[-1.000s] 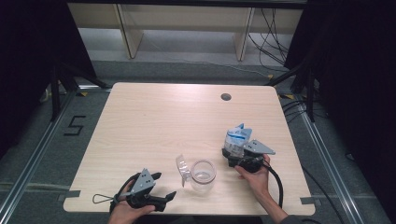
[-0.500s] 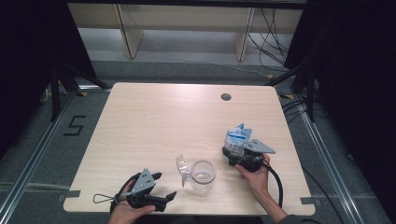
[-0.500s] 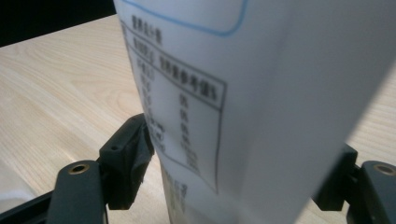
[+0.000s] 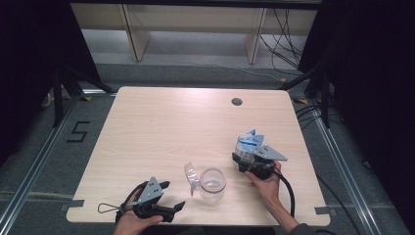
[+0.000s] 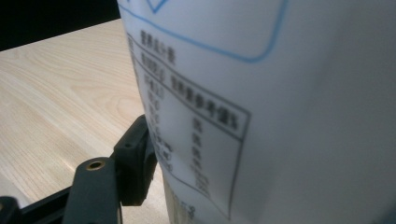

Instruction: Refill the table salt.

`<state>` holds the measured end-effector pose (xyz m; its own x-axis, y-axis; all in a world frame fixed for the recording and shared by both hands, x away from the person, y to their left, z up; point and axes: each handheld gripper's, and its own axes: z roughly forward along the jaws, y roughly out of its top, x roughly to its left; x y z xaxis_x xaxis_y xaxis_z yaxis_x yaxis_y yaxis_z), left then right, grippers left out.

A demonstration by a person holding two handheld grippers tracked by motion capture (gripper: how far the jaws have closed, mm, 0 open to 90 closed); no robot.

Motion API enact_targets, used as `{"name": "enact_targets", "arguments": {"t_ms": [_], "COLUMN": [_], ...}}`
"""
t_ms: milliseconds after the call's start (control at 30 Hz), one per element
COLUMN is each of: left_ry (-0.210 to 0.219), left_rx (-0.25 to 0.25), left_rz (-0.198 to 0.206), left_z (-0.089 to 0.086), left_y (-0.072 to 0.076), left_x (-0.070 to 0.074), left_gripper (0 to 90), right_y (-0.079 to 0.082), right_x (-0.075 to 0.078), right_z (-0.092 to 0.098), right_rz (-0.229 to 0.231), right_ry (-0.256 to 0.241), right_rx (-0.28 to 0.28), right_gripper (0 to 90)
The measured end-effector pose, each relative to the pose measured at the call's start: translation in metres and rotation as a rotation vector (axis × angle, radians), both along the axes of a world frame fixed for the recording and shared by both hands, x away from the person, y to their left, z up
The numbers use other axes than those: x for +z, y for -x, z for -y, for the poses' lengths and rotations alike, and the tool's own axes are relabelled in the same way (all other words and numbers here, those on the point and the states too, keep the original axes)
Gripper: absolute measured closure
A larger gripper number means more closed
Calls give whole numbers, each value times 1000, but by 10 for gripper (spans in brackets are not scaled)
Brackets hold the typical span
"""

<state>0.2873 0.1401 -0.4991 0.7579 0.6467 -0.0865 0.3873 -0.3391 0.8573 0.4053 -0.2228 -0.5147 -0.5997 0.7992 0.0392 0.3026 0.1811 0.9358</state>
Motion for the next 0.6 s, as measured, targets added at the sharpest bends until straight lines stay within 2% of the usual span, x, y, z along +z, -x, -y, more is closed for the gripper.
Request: {"name": "enact_targets", "arguments": {"t_ms": [167,200,233,300,333,400,467,533,567,600], "left_ry": [4,1,1,-5,9,-1,3,12,21,10], "left_rx": [-1,-1,0,-1,-1,-3,-2,-1,13,1], "left_rz": [-6,0,2,1,2,1,0,-1,-17,-1], "left_z": [1,0,0,0,0,-1,-1,-1,-1,-2], "left_y": [0,0,-1,-1,-1,-2,-2,-2,-1,-2], "left_x": [0,0,0,0,0,0,0,-1,-1,0], "left_gripper": [151,151,151,151,151,151,151,151,151,151], "right_y": [0,2,2,1,2,2,3,2,5,3], "right_x": [0,0,0,1,2,3,5,7,8,9], "right_z": [0,-2,-2,-2,-1,-2,-3,-2,-3,-2], "right_rz": [-5,-21,-23,-6,-21,-15,-39,-26,-42,-15], "right_ry": [-5,-40,-39,-19,-8,-6,1,43,49,72], "right_rx": [9,-21,-21,-15,-8,-8,-6,6,-4,1], "right_gripper": [399,408,413,424,431,435,440,444,444,445]}}
